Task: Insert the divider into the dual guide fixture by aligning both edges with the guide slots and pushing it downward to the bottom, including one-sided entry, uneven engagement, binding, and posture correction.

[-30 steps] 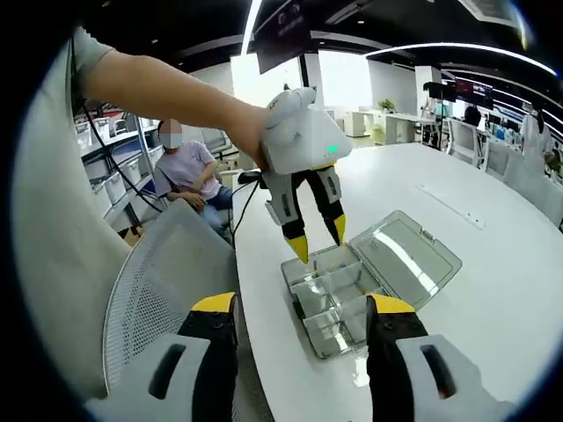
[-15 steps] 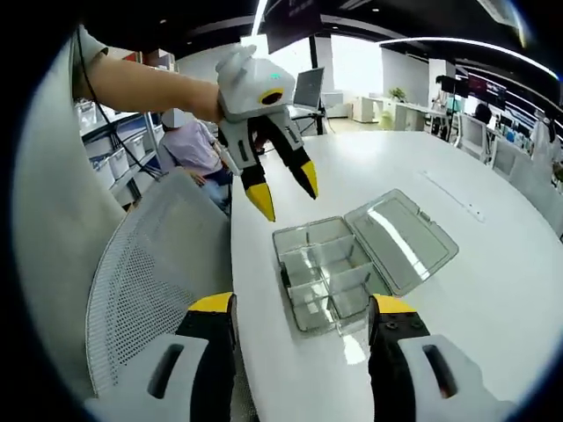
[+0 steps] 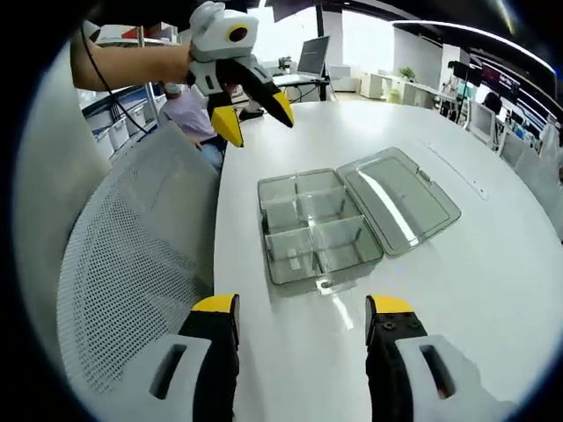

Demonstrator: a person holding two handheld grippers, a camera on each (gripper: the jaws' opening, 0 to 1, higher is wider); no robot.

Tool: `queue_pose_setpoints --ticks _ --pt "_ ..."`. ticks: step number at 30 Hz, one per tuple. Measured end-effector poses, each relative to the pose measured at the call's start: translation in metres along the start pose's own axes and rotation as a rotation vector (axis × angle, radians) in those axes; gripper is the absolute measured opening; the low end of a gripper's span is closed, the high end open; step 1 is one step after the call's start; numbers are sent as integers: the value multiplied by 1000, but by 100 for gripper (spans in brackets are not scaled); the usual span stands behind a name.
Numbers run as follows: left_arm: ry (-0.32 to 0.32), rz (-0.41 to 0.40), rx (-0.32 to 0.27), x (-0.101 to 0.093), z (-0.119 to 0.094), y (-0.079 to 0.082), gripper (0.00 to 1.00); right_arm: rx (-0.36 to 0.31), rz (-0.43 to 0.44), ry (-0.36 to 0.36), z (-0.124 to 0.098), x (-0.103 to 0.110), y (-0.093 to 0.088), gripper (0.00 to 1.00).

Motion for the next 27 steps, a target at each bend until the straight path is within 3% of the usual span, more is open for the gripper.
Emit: queue_pose_setpoints --ticks 13,27 --pt "29 -38 -35 -14 -9 -7 45 90 -19 12 17 -18 -20 49" --pt "59 -96 -58 -22 -16 -12 46 161 -82 42 35 -28 -27 42"
Point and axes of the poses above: the point that each gripper's makers call its tool centre point, and the gripper's own axes: z roughly forward along the fingers, x roughly to its left, y roughly out of its top, the point moved 10 cm from there along -z, roughly backward along the fingers, and after that the axes turned 12 degrees about -x, right-handed, at the moved point
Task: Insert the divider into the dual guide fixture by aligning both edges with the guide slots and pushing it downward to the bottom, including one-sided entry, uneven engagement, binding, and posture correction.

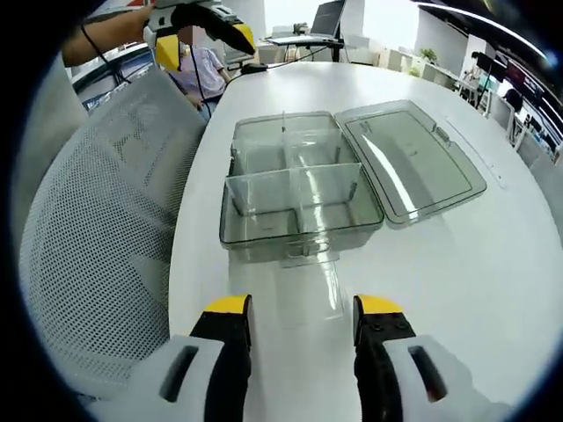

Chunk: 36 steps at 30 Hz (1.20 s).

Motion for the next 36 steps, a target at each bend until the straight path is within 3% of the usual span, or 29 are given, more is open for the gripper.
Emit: queue_pose_setpoints --ticks 19,36 --pt "11 -50 -12 -1 0 -5 46 49 -58 34 15 -5 -2 35" --pt "17 -80 -21 1 -2 -6 45 35 -70 51 13 -5 -6 29"
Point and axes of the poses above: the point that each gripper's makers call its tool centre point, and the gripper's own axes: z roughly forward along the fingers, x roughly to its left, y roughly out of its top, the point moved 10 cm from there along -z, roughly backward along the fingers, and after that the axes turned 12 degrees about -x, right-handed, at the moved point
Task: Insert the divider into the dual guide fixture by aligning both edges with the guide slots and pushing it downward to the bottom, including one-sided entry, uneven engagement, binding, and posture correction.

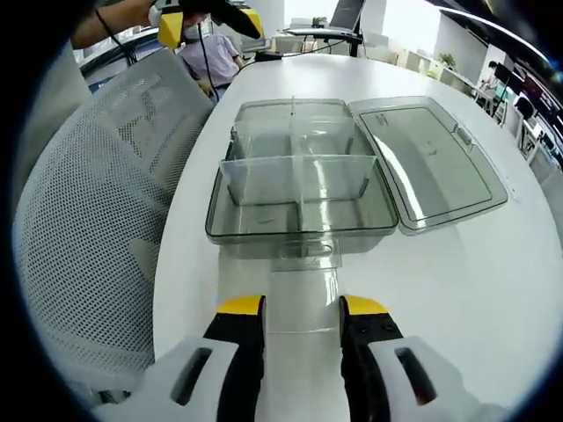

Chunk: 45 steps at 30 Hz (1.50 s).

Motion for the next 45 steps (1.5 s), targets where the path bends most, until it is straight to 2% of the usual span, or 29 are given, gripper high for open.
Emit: queue_pose_setpoints --ticks 19,45 --pt "-26 8 4 -6 6 2 45 12 2 1 -14 13 -11 28" --pt "-94 11 20 -26 29 3 45 5 -2 -31 -32 29 -12 28"
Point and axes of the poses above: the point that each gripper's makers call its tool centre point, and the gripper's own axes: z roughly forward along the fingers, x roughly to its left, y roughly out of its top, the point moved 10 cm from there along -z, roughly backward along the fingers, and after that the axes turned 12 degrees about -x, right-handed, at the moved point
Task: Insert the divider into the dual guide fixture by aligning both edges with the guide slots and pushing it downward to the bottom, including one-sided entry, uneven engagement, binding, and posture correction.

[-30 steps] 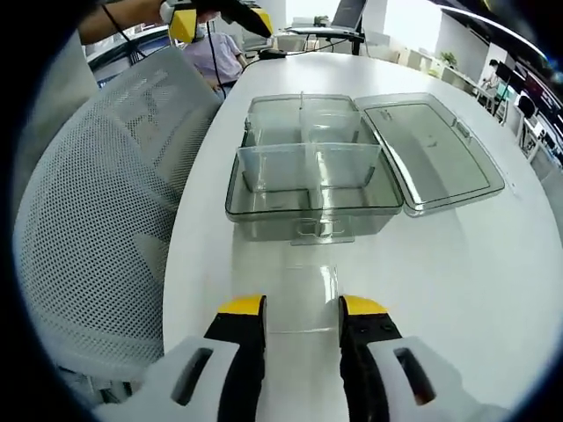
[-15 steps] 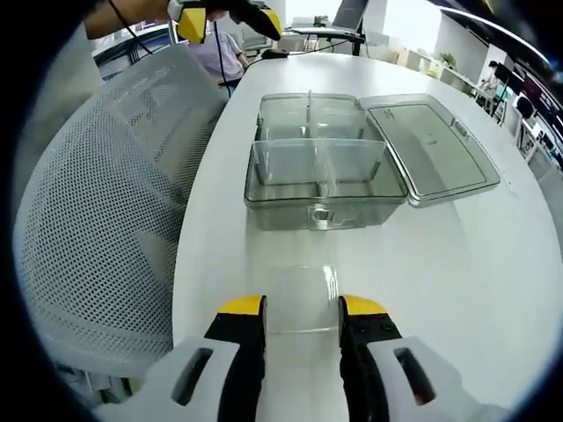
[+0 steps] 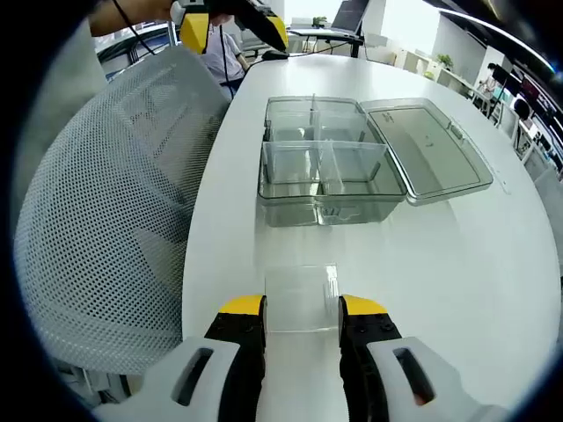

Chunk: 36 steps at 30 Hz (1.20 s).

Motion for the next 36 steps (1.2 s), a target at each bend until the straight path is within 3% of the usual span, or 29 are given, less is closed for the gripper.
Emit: queue_pose_setpoints --ticks 16,36 --pt "-50 -36 -3 -10 24 2 43 -22 -65 -30 -18 8 24 28" --pt "-76 -157 -27 -20 52 -3 36 -72 -167 -53 -31 20 61 28"
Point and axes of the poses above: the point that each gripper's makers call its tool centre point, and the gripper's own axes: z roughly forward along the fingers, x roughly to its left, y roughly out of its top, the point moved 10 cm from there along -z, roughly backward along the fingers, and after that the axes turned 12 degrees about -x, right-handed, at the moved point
